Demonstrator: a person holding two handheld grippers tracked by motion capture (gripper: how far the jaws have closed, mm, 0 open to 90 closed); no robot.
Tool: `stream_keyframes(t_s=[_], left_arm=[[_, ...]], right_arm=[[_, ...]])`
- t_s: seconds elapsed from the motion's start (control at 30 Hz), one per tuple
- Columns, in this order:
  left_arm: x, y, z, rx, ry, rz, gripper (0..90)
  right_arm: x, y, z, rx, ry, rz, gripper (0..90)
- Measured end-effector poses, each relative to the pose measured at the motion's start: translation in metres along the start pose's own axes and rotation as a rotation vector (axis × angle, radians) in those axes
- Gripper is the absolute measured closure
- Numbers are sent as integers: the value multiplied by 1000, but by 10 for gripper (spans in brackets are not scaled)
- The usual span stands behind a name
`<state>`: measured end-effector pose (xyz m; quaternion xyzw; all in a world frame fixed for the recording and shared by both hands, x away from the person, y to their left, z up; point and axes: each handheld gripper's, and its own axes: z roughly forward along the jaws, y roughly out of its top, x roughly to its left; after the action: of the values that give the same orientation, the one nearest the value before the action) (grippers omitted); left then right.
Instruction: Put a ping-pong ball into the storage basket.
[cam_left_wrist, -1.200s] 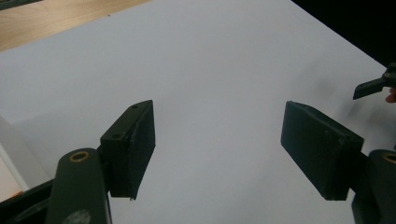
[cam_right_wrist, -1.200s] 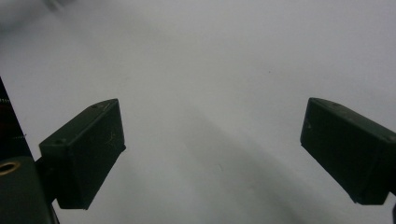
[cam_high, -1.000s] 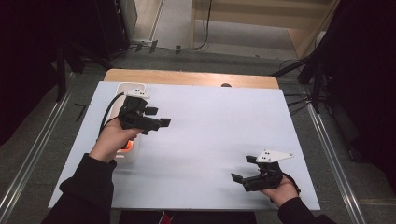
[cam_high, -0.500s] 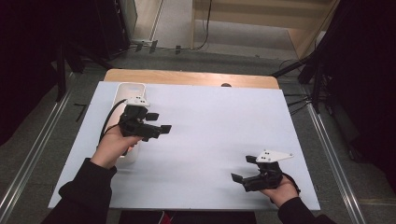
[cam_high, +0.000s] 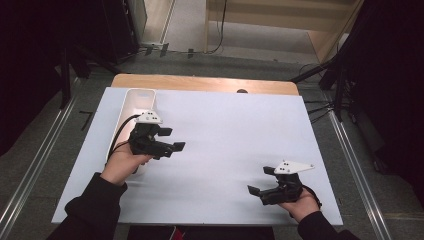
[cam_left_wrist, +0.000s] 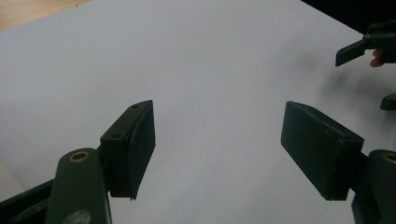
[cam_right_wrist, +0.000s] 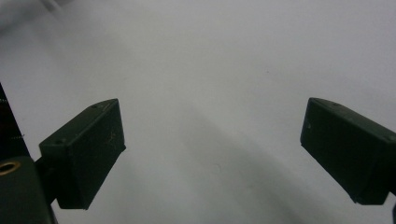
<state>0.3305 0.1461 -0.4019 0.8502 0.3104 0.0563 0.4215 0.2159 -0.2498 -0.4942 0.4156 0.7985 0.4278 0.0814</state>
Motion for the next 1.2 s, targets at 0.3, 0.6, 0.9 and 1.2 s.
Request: stream_keyframes(t_s=[0.3,0.6,0.9,1.2], left_arm=[[-7,-13,2,16,-19,22,268],[-14,-24,3,7,-26,39,268],[-17,-38,6,23,-34,47,269],[-20,-48,2,20,-47,65,269]], right_arm=[[0,0,0,2,0,0,51],[0,0,0,1,0,2,51],[-1,0,1,2,-3,-1,51],[-2,0,1,4,-7,2,51]])
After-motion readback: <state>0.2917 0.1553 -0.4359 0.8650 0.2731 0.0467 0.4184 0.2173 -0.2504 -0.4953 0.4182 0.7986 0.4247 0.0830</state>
